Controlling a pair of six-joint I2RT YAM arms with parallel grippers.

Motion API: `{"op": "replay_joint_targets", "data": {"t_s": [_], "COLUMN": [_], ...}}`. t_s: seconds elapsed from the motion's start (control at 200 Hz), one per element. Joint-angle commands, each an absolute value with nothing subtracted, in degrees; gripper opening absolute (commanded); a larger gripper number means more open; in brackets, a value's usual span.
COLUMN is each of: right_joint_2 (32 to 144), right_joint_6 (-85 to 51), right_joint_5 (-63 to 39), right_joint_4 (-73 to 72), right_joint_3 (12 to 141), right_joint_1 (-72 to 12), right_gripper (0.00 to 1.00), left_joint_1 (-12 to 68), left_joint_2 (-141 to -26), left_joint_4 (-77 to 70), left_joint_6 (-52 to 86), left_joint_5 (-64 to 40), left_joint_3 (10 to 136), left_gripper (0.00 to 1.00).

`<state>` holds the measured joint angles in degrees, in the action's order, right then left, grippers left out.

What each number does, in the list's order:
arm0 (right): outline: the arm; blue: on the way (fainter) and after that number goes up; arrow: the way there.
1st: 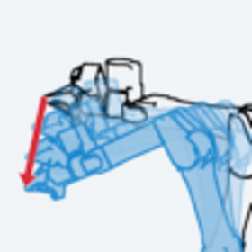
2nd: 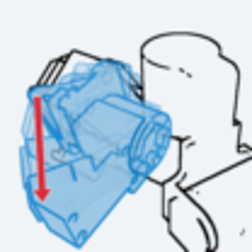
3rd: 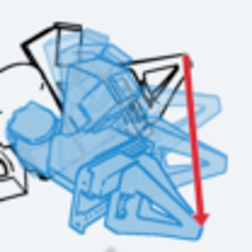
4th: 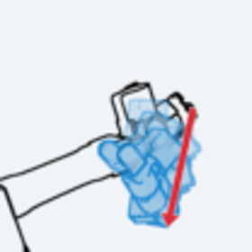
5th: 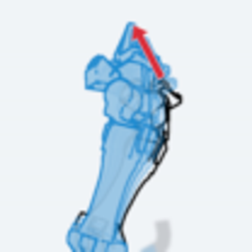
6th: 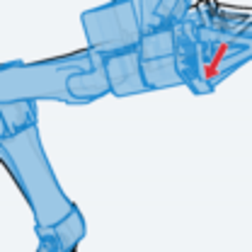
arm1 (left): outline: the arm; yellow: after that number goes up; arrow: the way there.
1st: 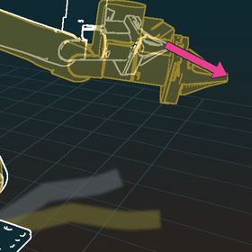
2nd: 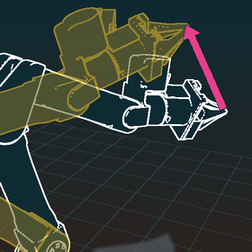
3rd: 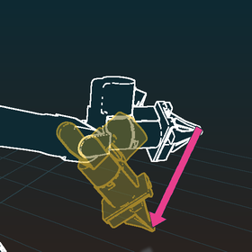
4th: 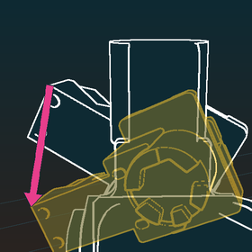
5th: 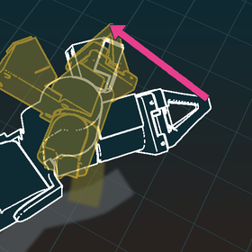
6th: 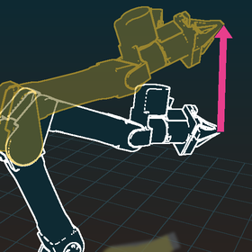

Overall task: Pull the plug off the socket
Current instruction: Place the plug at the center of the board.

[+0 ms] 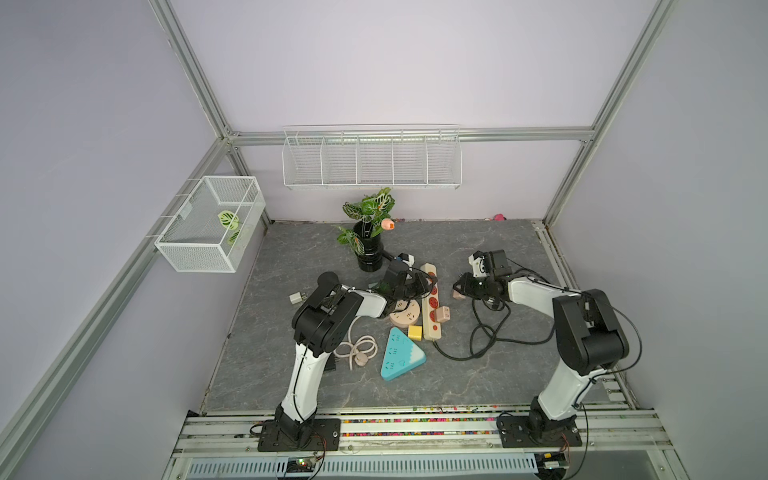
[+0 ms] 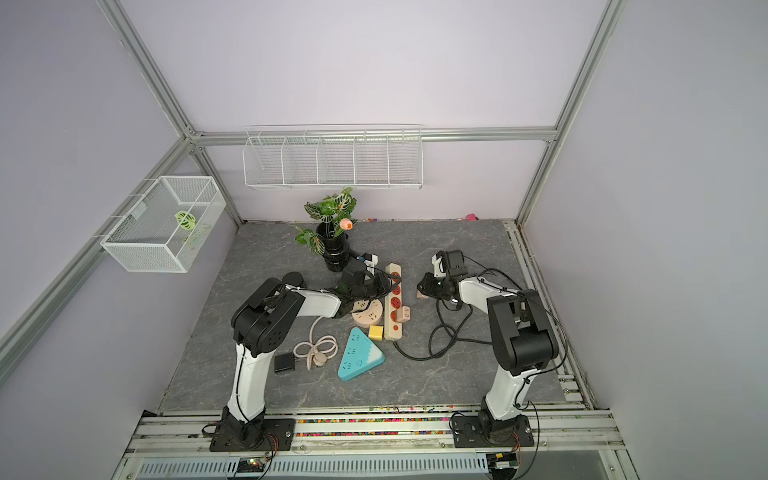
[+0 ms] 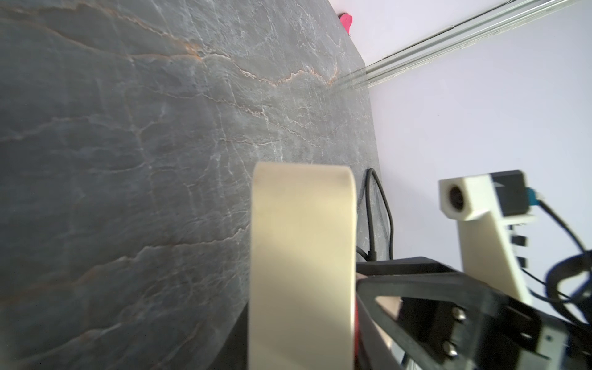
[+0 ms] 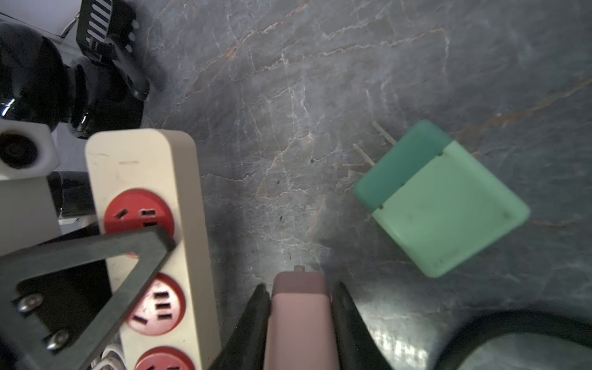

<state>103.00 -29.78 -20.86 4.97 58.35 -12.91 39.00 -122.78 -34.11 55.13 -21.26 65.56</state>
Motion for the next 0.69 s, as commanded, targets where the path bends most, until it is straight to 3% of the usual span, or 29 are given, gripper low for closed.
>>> {"op": "replay_joint_targets", "data": {"t_s": [0.0,0.15,0.38,0.69], "right_joint_2": [103.1,100.8,91.3,81.9], "right_joint_6": [-30.7,-29.3,-26.6,-20.3], "right_joint_5": [-21.3,-15.9,-7.3,-23.4], "right_joint_4": [2.6,7.6,17.6,22.0], "right_joint_3": [58.4,59.1,58.5,55.7], "right_joint_1": [-13.2,-12.5,-11.4,-14.7], "right_gripper": [0.39,0.55,0.63,0.62], "left_joint_1": [39.2,39.3,40.0,40.9], "left_joint_2": [-120.3,-120.9,-121.0,-122.7], "left_joint_4": [-40.2,-42.0,-42.4,-43.9], "left_joint_6": [57.9,59.5,60.1,61.7], "left_joint_5": [-21.4,-21.7,-20.7,-20.2], "left_joint_3": [65.1,65.3,65.4,66.3], "left_gripper": [0.0,0.0,0.0,0.0]}}
